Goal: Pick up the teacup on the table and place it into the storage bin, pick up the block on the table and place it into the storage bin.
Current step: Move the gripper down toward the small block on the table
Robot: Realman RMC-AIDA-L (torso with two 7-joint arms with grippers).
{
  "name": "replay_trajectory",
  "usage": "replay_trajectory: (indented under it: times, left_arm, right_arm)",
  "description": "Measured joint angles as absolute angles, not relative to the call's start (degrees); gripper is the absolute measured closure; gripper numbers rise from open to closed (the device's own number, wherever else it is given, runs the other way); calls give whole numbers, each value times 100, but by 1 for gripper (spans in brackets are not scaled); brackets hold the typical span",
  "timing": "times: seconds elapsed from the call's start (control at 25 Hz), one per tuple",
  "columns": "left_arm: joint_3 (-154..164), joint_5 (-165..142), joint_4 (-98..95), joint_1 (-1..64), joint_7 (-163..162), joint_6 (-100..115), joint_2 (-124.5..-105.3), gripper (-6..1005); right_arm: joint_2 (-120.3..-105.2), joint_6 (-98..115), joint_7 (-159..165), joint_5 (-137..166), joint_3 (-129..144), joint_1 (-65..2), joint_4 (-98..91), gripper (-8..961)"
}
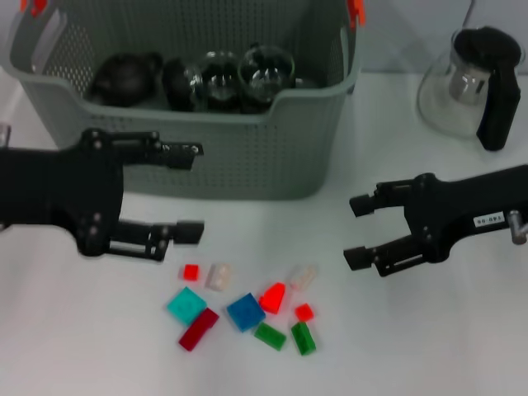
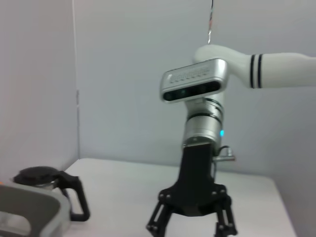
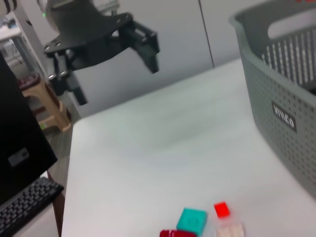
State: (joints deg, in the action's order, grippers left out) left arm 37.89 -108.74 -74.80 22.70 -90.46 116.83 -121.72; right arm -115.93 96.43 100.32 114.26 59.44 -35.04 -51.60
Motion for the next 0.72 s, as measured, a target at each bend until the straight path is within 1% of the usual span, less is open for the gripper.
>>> replay_trajectory:
  times: [0.12,0.16,0.2,0.24,0.28,0.36,0.48,0.72]
  left_arm:
    - [3725,-10892,-6686,2253,-8508,11667,-12009,167]
    - [3661,-10937,-6417,2265,-8299,11638,-11957,167]
    - [3583,-11001,-6233,2278,-8149,11597,-11928,167]
    - [3493,-11103,-6068,2292,-7991,11529,-11908,168]
    - [3401,-11224,-5929,2300,-7824,11417,-11892,168]
    - [3351,-11377,-5831,2298,-7659,11223,-11891,168]
    - [3351,-11543,-5742,2278,-7538,10989,-11911,169]
    - [3334,-11640,-5636,2285,-7453,10914,-11893,170]
  right_arm:
    - [-11611,9645,10306,11624,5969,-3604,-5251,19]
    - [-11644,9646,10482,11778,5977,-3665,-5338,20]
    - [-11738,9629,10875,12158,5985,-3806,-5562,21]
    - [-11738,9629,10875,12158,5985,-3806,-5562,23]
    - [-11790,9613,11041,12359,5986,-3881,-5652,24]
    - [-11893,9616,11392,12758,6000,-4090,-5780,27]
    - [-11988,9619,11933,13243,6103,-4474,-5790,31]
    - [-12013,9448,13010,13678,6842,-5133,-5644,39]
